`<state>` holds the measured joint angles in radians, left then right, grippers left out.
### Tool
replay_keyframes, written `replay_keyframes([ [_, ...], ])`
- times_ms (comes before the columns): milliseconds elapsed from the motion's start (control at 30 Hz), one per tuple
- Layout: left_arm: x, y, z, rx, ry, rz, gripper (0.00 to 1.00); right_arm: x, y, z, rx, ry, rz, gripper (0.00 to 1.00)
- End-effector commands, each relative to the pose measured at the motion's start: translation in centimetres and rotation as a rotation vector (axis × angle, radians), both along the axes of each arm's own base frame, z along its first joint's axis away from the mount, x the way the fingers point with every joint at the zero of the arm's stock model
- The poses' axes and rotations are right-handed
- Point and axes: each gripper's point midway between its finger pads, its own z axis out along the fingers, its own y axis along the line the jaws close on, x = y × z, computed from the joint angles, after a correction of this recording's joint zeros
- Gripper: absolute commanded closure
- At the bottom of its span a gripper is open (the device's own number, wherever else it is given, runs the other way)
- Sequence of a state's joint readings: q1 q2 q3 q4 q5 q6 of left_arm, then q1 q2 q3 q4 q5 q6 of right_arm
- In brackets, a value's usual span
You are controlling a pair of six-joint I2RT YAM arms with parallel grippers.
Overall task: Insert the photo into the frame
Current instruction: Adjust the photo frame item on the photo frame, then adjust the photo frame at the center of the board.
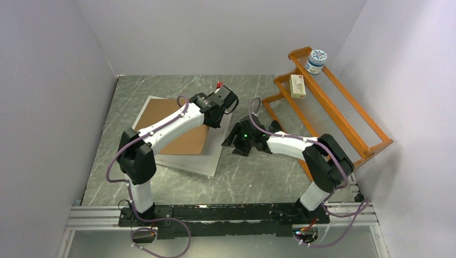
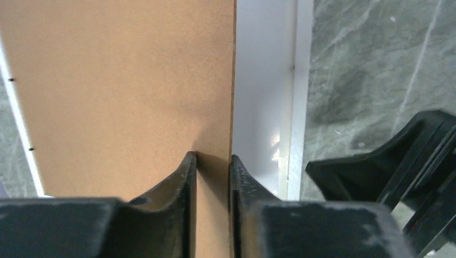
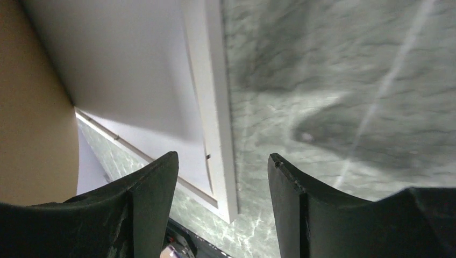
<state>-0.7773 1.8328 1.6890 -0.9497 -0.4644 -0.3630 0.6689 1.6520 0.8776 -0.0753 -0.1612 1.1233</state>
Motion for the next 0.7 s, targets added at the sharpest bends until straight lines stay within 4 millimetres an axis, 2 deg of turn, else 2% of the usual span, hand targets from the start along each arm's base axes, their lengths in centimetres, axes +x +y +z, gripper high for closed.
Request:
replay_keyframes([
  [0,-3.0,-2.2,-1.5,-0.206,0.171,0.053,0.66,1.2,-2.4,0.3,0.012,-0.020,-0.107,0.35],
  [133,-4.2,-2.7,-1.4,-0.257,0.198,0.029,0.33,1.6,-4.8,-0.2,0.006,-0.012,-0.169,0.34],
  [200,-4.9,-3.1,-1.4,-0.294,0.209,0.008,0.24,1.8,-5.8,-0.3,-0.010,-0.011,-0.185,0.34],
  [333,-5.0,-3.8,-0.4,-0.358,0.183,-0.031,0.06,2.2,-6.9,-0.3,-0.039,-0.026,-0.195,0.34],
  [433,-4.2,-4.2,0.6,-0.407,0.168,-0.047,0.06,2.5,-7.0,-0.1,-0.060,-0.041,-0.177,0.34],
  [533,-2.5,-3.5,1.7,-0.438,0.146,-0.034,0.06,3.0,-6.6,0.4,-0.063,-0.065,-0.134,0.34],
  [567,-1.8,-3.1,2.0,-0.446,0.137,-0.026,0.06,3.1,-6.3,0.7,-0.059,-0.077,-0.111,0.34],
  [667,1.0,0.8,2.4,-0.461,0.112,0.068,0.06,3.7,-5.2,1.4,-0.048,-0.110,-0.030,0.34],
])
